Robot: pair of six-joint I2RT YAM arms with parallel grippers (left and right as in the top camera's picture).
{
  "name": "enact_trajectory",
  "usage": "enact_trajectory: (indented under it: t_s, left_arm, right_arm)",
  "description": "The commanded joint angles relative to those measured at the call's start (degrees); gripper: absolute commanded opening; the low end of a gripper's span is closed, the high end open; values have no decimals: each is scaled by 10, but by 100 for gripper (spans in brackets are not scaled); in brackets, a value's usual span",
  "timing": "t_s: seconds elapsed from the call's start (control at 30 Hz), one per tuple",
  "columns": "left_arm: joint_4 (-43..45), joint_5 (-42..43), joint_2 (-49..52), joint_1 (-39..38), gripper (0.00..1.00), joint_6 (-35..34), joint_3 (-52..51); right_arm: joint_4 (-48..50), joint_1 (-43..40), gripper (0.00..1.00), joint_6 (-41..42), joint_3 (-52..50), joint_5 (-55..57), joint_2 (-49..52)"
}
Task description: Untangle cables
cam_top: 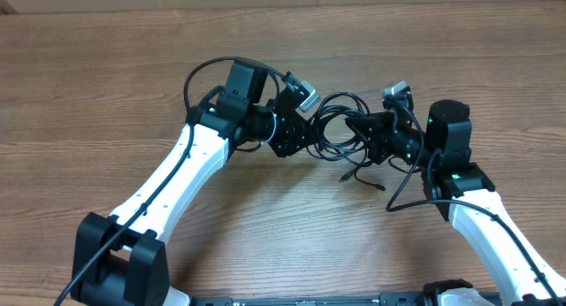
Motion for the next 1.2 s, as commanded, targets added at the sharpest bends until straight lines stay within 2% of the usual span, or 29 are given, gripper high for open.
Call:
enact_trajectory:
  t_s: [0.0,0.07,0.23,0.43,0.53,0.6,0.67,0.73,0.8,0.87,0.97,1.17]
  left_arm:
    - [4,15,-9,0,46,5,-1]
    - [5,15,-9,-2,50,5,-1]
    - [7,15,-9,-2,48,3,-1]
    - [34,15,-9,-2,22,-20,-1]
    - [40,15,-9,-2,17,-21,-1]
    - [40,15,-9,-2,19,-21,-1]
    - [40,15,-9,-2,35,-23,-1]
    - [42,15,-9,-2,43,-32,-1]
    - [43,15,-9,-2,46,-33,-1]
    - [43,15,-9,-2,45,-33,-1]
    - [43,15,-9,-2,34,-34,-1]
    - [48,15,-9,-2,29,-36,-1]
  right_arm:
    - [5,-2,4,-4,8,-2,-6]
    - [5,-2,4,-4,8,-6,-6]
    - [5,-2,4,-4,8,-6,-6]
    - [5,-2,4,-4,8,-17,-6]
    - [5,-2,4,-4,8,-17,-6]
    - [5,-2,4,-4,8,-17,-6]
    - [5,-2,4,-4,8,-19,-6]
    - [5,-2,4,-4,8,-20,-6]
    - [5,-2,4,-4,8,-27,-6]
    - [5,-2,4,-4,8,-30,-6]
    - [4,-2,4,-4,8,-30,-6]
    - [3,-1,4,-4,8,-43,-6]
